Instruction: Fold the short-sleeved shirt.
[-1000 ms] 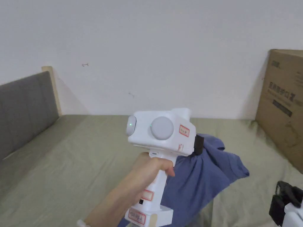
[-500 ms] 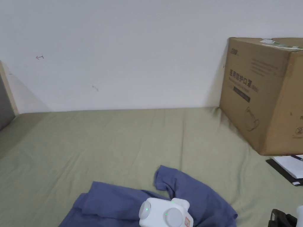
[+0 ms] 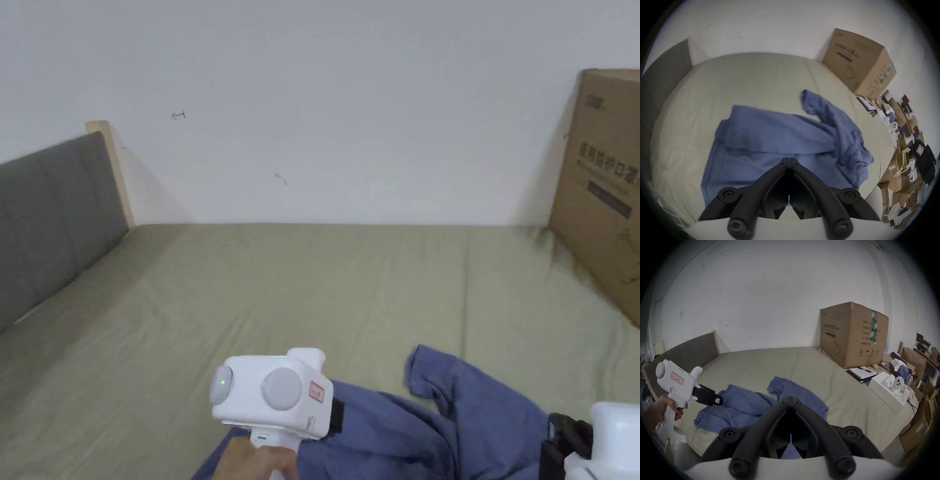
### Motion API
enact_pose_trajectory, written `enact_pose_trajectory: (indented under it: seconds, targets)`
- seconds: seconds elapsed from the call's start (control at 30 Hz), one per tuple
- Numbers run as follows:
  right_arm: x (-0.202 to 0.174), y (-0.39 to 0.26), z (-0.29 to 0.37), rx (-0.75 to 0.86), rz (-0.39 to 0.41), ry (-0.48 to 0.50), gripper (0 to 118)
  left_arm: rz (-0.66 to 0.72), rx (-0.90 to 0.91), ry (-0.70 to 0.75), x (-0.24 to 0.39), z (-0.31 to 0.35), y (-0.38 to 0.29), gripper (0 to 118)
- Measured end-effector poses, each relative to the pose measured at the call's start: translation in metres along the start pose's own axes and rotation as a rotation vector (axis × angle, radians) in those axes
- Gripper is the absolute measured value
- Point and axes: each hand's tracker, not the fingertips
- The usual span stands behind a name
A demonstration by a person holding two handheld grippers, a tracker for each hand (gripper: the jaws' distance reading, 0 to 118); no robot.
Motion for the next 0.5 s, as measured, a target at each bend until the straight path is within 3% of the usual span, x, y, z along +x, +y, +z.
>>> enact_pose_trajectory:
  seconds: [0.13,0.27,0.3,0.37,0.4,0.5]
  targets:
    - [-0.017,-0.004,-0.020,-0.024,0.016,0.033,0,0.061,-0.023,0.011,-0.029,-0.005,0.004,0]
    - [-0.023,-0.006,-0.043,-0.064,0.041,0.040,0,0.089,-0.053,-0.006,-0.054,-0.035,0.050,0]
    - [-0.023,-0.006,-0.048,-0.072,0.046,0.034,0,0.080,-0.060,-0.014,-0.057,-0.044,0.062,16]
    - [-0.019,-0.006,-0.061,-0.089,0.048,0.023,0,0.076,-0.049,0.005,-0.061,-0.060,0.088,79]
    - [-0.016,-0.007,-0.067,-0.101,0.046,0.016,0,0.056,-0.064,0.044,-0.063,-0.071,0.101,106]
    - [-0.007,-0.010,-0.085,-0.129,0.036,-0.008,0,0.079,-0.098,0.120,-0.079,-0.108,0.130,108]
